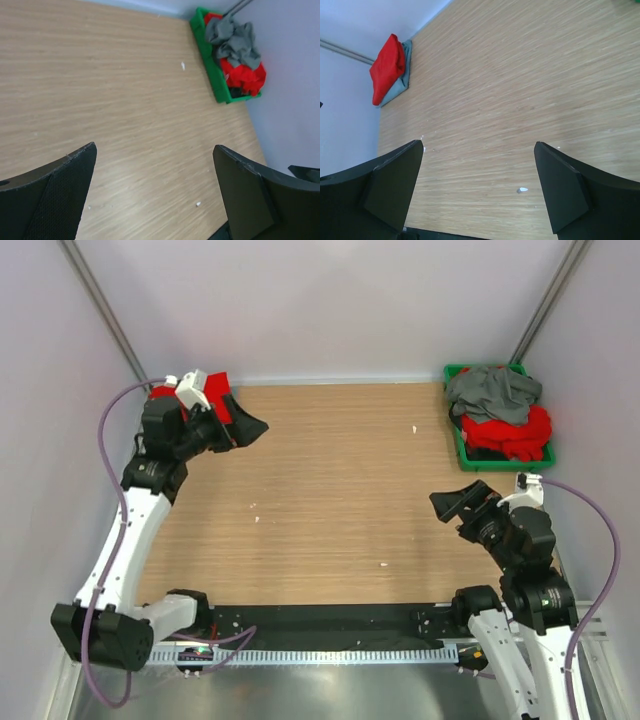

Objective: Fold and stack the t-shirts
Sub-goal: Grab the tshirt from the pile

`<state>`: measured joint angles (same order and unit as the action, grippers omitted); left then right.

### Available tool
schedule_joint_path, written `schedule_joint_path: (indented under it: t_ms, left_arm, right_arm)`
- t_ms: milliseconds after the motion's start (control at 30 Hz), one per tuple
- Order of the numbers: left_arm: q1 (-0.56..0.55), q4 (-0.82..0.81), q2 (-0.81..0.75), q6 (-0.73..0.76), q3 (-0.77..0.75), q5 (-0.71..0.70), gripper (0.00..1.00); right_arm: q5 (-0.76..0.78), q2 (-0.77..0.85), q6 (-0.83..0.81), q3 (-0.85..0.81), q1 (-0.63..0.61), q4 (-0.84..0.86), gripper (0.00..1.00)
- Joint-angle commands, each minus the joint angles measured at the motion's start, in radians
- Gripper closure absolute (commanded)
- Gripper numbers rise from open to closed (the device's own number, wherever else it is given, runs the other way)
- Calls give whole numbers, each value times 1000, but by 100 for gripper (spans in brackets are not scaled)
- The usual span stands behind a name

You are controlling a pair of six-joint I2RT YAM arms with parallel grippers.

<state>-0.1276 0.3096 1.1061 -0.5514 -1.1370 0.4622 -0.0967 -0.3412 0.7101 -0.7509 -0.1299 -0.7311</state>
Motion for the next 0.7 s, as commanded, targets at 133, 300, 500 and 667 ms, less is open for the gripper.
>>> schedule_joint_path:
  t_ms: [133,300,500,667]
  left_arm:
    - [-84,212,231,41,-171,0,0]
    - [-236,587,484,103,-548,-263,0]
    - [-285,577,569,126,-546,-413,0]
    - [-296,471,419,146,-408,-559,0]
  right_arm:
    - [152,-111,-73,-154,-4,-189,0]
    - [198,-235,-121,-199,-4,-220,0]
    - [325,-525,-193,-436,-4,-195,0]
    - [463,-867,-248,-711,19,-160,0]
